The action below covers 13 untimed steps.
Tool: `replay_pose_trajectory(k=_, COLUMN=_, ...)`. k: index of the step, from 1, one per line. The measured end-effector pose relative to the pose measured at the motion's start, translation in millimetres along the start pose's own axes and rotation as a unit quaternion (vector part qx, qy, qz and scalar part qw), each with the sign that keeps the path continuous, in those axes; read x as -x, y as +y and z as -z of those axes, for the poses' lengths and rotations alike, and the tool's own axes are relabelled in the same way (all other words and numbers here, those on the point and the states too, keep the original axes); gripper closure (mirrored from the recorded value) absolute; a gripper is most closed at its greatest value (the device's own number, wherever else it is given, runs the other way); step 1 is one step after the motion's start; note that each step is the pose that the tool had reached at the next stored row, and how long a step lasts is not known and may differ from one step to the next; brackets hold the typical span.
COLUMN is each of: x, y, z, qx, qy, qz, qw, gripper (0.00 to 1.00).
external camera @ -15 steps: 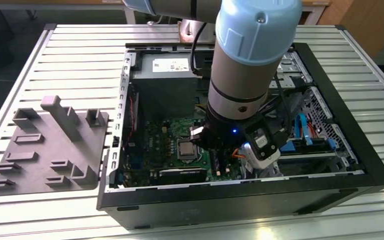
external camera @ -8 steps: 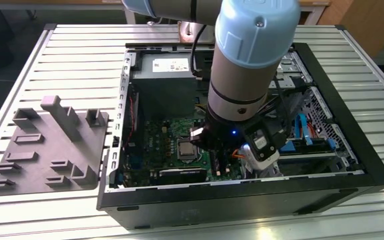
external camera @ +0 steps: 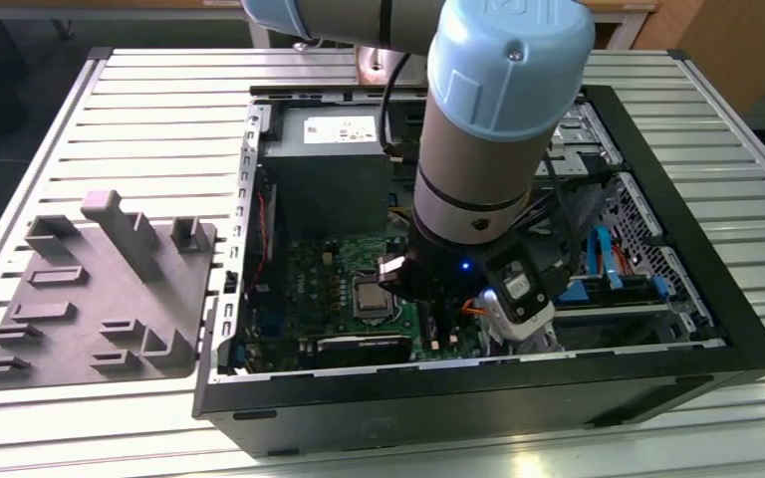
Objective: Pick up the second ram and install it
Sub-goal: 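Press down the second ram until it locks into place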
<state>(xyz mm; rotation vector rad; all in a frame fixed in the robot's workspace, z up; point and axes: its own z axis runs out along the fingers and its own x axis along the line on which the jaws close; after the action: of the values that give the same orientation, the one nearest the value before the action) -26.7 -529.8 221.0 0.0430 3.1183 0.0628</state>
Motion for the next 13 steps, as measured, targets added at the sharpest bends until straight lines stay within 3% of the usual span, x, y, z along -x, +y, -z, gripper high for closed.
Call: replay_pose_trajectory(k=13, x=-0.1, y=-0.1, z=-3.7, qx=0.0002, qy=0.0, qz=0.0, qw=1.0, gripper=0.89)
